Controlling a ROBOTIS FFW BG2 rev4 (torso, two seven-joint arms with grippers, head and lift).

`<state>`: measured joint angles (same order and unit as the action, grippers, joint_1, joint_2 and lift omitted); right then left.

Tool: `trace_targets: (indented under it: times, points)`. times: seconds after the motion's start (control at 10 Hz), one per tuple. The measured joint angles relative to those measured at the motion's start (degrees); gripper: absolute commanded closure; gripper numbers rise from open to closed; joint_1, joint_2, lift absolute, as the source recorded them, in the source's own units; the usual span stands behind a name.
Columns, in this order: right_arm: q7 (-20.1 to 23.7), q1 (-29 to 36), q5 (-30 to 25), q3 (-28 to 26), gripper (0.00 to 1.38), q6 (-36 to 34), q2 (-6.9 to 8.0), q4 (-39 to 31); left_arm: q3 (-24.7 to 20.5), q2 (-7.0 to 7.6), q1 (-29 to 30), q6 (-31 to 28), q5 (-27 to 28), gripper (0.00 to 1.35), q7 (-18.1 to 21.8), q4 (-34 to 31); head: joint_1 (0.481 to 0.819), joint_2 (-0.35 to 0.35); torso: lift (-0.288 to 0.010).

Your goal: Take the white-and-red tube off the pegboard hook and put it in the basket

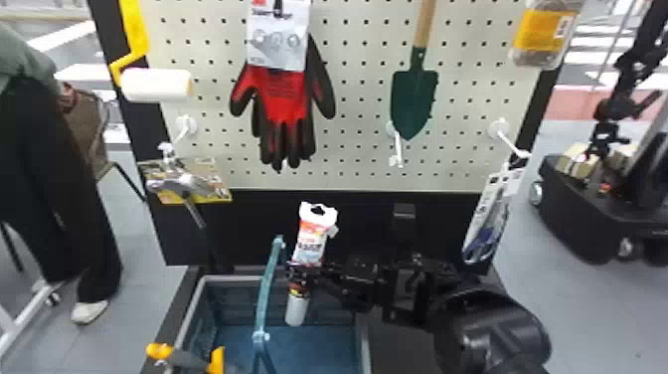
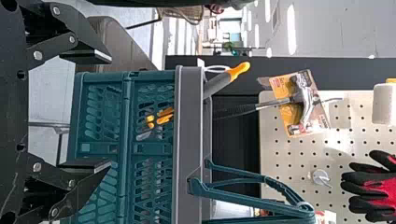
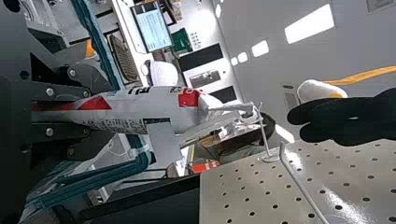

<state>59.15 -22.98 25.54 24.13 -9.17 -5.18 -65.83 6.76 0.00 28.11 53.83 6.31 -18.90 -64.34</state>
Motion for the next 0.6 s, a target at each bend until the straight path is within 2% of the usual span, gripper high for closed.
trace_targets:
  times: [0.2, 0.3, 0.6]
  points:
    - [-0.16, -0.09, 0.44, 0.21, 0.29, -0.49, 0.00, 0.76, 0.09, 0.00, -0.10, -0.10, 0.01, 0.48, 0.00, 0.00, 0.549, 0.000, -0.100]
    - [-0.44, -0.11, 1.17, 0.22, 0.07, -0.64, 0.00, 1.56, 0.12, 0.00, -0.14, -0.12, -0.02, 0.48, 0.00, 0.00, 0.549, 0.000, -0.100]
    - [-0.61, 0.06, 2.56, 0.22, 0.15, -0.57, 0.00, 3.02, 0.17, 0.00, -0.20, -0.09, -0.06, 0.48, 0.00, 0.00, 0.549, 0.000, -0.100]
